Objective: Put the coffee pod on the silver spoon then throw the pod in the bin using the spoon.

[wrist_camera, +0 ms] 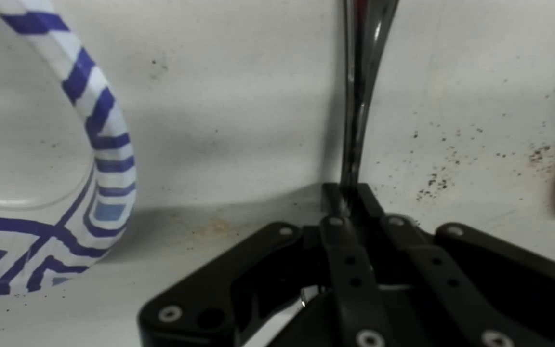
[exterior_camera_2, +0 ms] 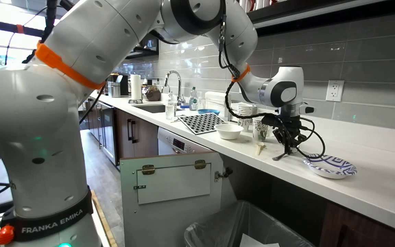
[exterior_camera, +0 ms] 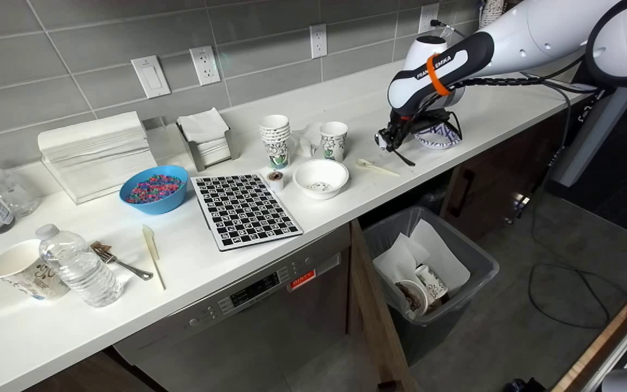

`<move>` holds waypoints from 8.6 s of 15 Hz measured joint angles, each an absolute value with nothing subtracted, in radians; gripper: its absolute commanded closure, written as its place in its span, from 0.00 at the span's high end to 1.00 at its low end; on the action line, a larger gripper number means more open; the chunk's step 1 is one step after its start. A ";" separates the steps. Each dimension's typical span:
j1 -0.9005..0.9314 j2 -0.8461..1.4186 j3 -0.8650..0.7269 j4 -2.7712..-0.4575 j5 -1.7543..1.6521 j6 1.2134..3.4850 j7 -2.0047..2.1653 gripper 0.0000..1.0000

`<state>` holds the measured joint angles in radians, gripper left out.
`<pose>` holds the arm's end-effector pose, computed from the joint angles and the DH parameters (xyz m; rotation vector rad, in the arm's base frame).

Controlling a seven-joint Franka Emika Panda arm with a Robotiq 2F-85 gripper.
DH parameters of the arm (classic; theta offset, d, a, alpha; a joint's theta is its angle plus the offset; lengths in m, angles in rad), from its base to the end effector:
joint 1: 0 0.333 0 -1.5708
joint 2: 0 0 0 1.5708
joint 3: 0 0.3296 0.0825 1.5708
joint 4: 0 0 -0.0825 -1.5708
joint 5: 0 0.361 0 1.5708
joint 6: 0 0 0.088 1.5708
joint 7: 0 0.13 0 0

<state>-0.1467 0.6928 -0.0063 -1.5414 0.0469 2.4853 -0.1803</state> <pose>0.7185 -0.1095 0.2726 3.1040 -0.0067 0.3939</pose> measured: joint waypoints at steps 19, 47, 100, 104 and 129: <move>-0.122 0.643 -0.010 -1.568 -0.035 2.483 -0.180 0.02; -0.068 0.320 -0.005 -1.939 -0.142 2.465 -0.285 0.02; -0.006 0.171 0.016 -2.056 -0.568 1.892 -0.749 0.02; -0.007 0.168 0.015 -2.056 -0.569 1.892 -0.749 0.02; -0.103 0.292 -0.023 -1.915 -0.193 2.397 -0.582 0.02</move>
